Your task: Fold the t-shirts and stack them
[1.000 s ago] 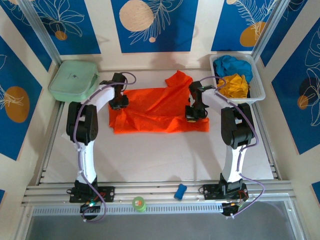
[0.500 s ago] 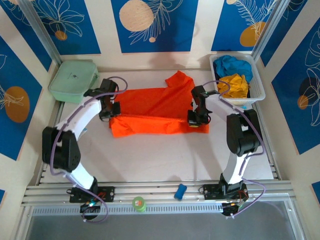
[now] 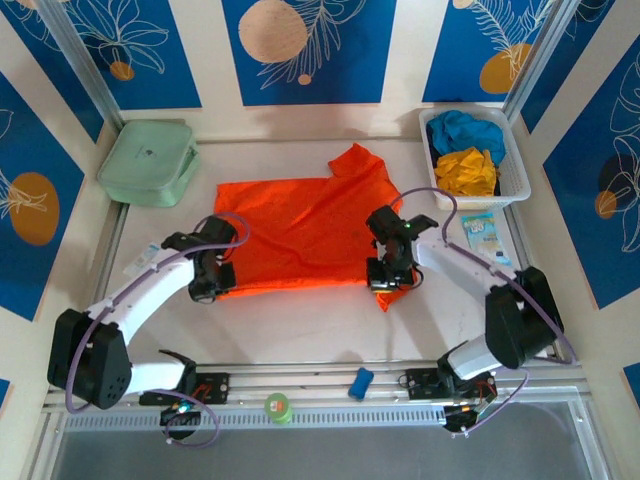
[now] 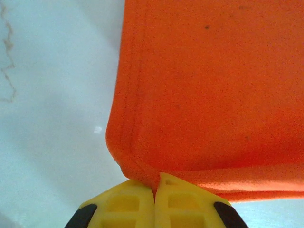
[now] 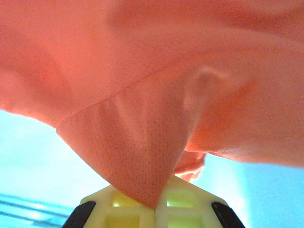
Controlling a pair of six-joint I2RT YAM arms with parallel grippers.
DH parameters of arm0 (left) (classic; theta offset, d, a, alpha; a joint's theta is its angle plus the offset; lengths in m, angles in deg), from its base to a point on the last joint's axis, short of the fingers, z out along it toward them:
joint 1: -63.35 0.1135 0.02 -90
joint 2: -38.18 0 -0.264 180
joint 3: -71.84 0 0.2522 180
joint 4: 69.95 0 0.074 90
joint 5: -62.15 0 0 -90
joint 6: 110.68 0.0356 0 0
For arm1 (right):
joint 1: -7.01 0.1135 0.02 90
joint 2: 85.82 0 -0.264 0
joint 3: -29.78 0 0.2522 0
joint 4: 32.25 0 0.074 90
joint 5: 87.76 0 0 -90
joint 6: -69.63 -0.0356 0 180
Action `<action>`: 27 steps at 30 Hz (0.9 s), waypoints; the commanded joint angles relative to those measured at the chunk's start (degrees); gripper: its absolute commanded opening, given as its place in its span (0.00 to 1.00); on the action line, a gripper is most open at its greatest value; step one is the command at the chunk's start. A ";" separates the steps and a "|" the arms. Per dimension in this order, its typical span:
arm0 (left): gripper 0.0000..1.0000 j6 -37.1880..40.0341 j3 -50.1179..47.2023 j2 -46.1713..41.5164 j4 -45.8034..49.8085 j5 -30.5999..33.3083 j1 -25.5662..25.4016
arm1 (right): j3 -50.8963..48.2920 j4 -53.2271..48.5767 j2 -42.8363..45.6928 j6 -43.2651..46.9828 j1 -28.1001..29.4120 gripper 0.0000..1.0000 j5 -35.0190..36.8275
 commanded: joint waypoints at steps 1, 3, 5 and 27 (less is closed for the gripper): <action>0.00 -4.60 -1.75 -1.24 0.94 0.71 -0.68 | -3.20 -5.52 6.08 -5.51 3.14 0.00 -2.79; 0.00 -5.26 -2.56 -1.73 1.56 1.65 -0.75 | -5.85 -5.45 9.29 -7.69 4.42 0.00 -4.72; 0.00 -5.47 -3.23 -2.40 1.87 2.63 -0.72 | -8.20 -4.14 11.90 -8.99 5.01 0.00 -6.39; 0.74 1.24 17.31 19.44 -2.28 9.36 -0.49 | -6.48 8.18 -0.37 -5.55 -15.66 0.00 -1.59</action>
